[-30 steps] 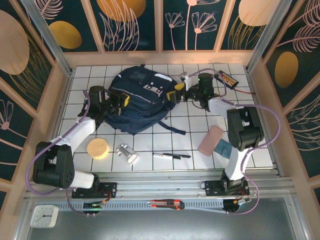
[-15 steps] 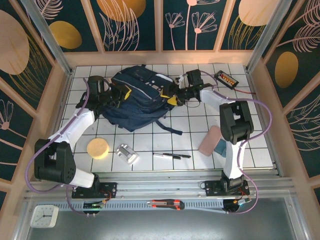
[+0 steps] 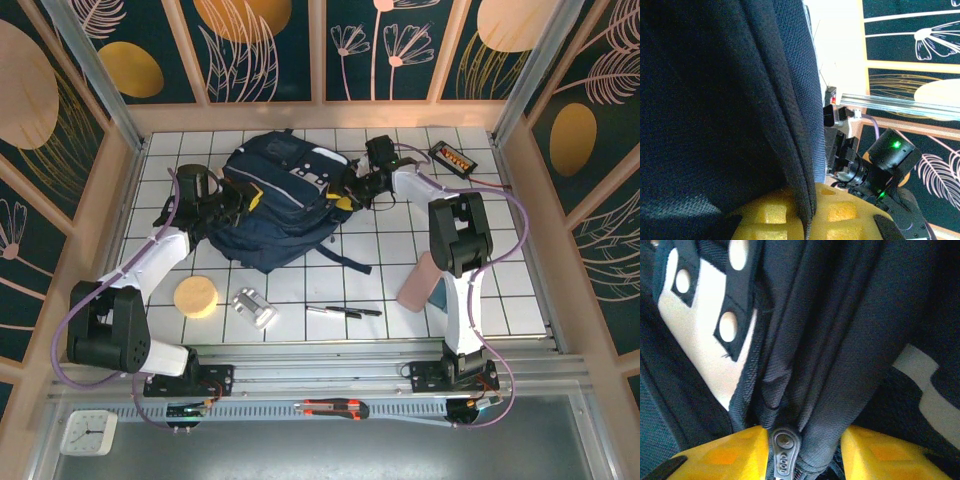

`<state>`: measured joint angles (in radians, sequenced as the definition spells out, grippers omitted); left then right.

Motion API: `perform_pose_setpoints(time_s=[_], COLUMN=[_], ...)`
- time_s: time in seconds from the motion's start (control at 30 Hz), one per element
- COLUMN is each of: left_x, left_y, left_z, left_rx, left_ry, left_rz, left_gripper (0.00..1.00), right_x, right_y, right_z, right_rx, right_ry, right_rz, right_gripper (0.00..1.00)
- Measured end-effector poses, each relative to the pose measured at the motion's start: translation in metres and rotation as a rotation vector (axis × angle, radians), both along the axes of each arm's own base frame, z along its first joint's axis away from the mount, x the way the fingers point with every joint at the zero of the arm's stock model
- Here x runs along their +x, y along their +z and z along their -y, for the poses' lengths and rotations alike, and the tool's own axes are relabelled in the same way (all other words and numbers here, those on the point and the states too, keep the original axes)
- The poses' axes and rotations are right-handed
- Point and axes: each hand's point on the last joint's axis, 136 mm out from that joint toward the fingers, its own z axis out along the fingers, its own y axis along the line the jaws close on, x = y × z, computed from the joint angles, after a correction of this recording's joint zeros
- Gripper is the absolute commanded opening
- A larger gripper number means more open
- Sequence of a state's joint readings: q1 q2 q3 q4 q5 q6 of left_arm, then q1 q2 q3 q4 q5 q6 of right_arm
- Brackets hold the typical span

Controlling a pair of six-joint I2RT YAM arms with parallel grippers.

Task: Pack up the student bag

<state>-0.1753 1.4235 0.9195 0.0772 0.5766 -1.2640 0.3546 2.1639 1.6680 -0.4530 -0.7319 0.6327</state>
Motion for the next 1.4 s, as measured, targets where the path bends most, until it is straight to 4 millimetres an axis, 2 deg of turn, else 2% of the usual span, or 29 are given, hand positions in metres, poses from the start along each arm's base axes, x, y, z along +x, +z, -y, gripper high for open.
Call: perform_pose_setpoints(time_s=[0.17,0.23,0.43,0.57,0.63,0.67,0.9,1.03,1.4], left_x=[-0.002,-0.004,-0.007,-0.008,-0.008,-0.008,-0.011,-0.012,-0.019], left_y=[-0.002,-0.004,-0.005,-0.006,-0.007,-0.008,-0.011,-0.011,-0.017], left_z=[0.001,0.001,0.002,0.002,0.002,0.002,0.002,0.002,-0.013], left_rx=[-0.005,-0.008,-0.013,-0.016,-0.017,-0.017,-0.019,-0.018,-0.069], left_ry=[-0.006,-0.011,-0.019,-0.022,-0.022,-0.022,-0.025,-0.021,0.120], left_rz=[0.010,0.012,0.016,0.022,0.023,0.024,0.022,0.015,-0.054], left_gripper=[0.00,0.00,0.00,0.00,0.00,0.00,0.00,0.00,0.00], right_x=[0.003,0.002,0.001,0.001,0.001,0.001,-0.008,-0.014,-0.033], right_y=[0.000,-0.001,0.000,-0.001,-0.001,-0.001,-0.010,-0.009,0.019], right_z=[0.000,0.001,0.002,0.000,-0.001,-0.001,0.000,0.003,0.004], right_rx=[-0.019,-0.030,-0.059,-0.071,-0.078,-0.081,-0.084,-0.077,-0.103], right_ry=[-0.001,-0.004,-0.010,-0.015,-0.018,-0.019,-0.041,-0.050,-0.064], right_rz=[-0.020,-0.032,-0.045,-0.044,-0.044,-0.043,-0.066,-0.049,0.174], right_gripper=[0.32,0.26,0.23,0.13,0.01,0.00,0.00,0.00,0.02])
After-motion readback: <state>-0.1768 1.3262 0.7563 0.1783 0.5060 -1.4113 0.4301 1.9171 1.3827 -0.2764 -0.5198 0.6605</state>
